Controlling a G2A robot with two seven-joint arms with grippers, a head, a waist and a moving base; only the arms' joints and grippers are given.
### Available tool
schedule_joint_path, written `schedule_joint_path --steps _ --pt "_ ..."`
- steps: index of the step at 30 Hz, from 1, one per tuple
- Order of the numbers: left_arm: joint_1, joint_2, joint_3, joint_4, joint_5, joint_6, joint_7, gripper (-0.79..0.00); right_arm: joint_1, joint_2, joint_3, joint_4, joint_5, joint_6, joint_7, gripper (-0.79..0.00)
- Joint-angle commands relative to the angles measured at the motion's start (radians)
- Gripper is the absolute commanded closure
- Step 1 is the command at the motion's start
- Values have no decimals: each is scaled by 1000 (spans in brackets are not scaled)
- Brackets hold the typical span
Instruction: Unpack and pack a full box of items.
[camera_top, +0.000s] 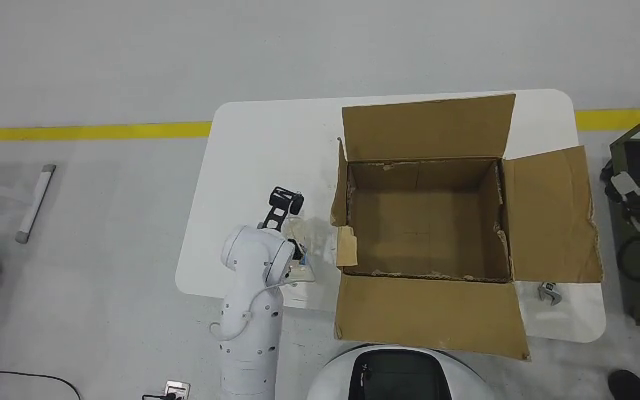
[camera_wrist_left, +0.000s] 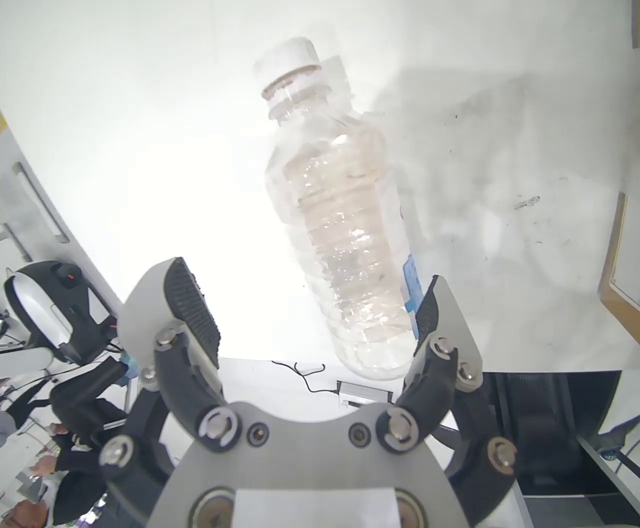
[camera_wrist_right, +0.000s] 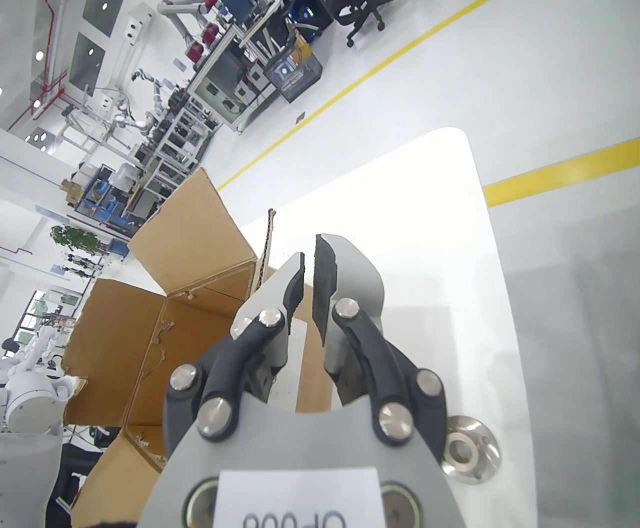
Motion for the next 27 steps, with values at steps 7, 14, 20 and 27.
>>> schedule_joint_path --steps 7,14,20,27 --pt "-44 27 -28 117 -112 37 -36 -785 -15 5 -3 -13 4 2 0 -126" --pt "-74 33 -39 175 -116 56 -36 -696 -24 10 -2 -16 44 -1 7 -142" --pt "-80 37 -34 182 -116 61 -36 -157 -25 14 -5 -15 90 -17 24 -160" --pt "-78 43 -33 162 -122 52 -36 0 -3 21 -17 15 187 -46 53 -259"
